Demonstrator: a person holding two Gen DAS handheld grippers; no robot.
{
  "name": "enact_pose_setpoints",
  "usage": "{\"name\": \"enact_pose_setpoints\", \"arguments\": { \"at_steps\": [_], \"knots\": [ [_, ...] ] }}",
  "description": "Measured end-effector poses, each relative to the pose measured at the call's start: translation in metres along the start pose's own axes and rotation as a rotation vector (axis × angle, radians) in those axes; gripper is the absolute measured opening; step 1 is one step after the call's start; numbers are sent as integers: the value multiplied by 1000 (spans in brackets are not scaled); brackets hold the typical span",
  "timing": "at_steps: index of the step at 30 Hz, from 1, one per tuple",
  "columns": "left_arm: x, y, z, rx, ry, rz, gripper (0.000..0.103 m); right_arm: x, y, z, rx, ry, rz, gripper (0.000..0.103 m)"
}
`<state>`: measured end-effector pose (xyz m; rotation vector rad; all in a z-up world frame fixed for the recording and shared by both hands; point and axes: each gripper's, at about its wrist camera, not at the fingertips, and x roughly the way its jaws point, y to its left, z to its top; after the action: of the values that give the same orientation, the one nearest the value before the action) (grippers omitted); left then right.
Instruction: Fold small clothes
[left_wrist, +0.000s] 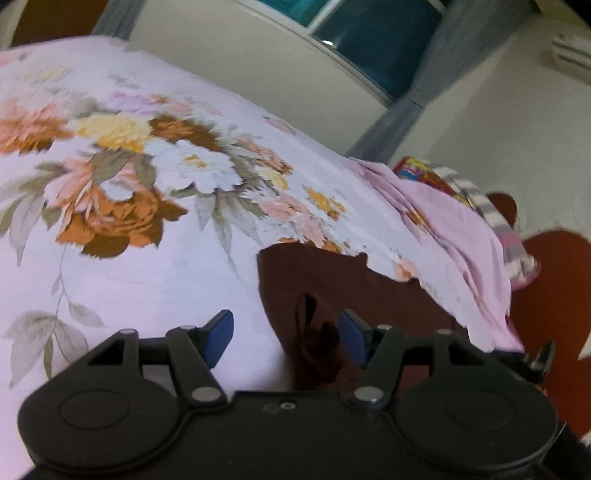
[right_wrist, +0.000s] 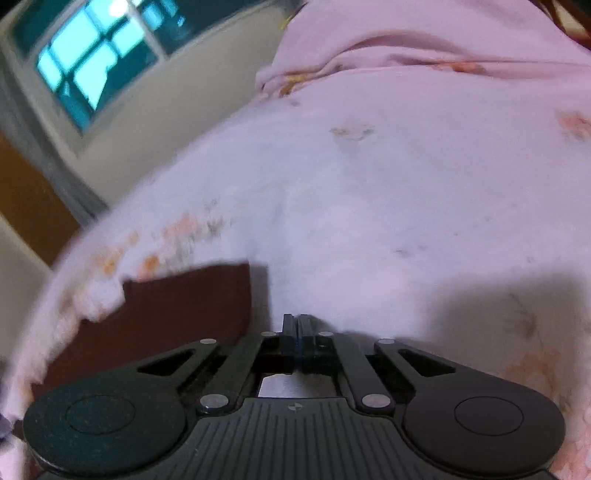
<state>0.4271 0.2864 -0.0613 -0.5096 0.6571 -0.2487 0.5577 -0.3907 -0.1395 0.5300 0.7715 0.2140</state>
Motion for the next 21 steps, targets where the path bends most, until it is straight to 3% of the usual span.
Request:
{"name": "enact_pose_setpoints", "arguments": {
  "at_steps": [2, 3, 6, 9, 11, 12, 15, 16, 17, 21],
  "knots": [
    [-3, -9, 0, 104, -6, 9, 61, -24, 5, -3, -58, -54, 27, 1],
    [-5, -15, 0, 174, -13, 7, 61, -34, 8, -6, -77, -58, 66, 1],
    [-8, -28, -4, 343, -20, -22, 61, -57, 18, -22, -160, -66, 74, 1],
    [-5, -32, -6, 374, -10, -71, 62, -67, 24, -38, -185, -59, 93, 1],
    [-1, -36, -7, 397, 12, -86, 49, -70, 29, -48, -208, -68, 104, 1],
    [3, -36, -7, 393, 30, -107, 36, -71, 31, -52, -205, -71, 101, 1],
    [23, -37, -11, 400, 101, -90, 32, -67, 29, -57, -172, -64, 97, 1],
    [29, -38, -13, 404, 120, -96, 13, -67, 29, -58, -164, -64, 93, 1],
    [32, -39, -13, 406, 128, -92, 3, -67, 27, -58, -158, -65, 97, 1],
    [-5, -71, 0, 377, -35, -208, 3, -72, 27, -60, -155, -96, 116, 1]
  ]
}}
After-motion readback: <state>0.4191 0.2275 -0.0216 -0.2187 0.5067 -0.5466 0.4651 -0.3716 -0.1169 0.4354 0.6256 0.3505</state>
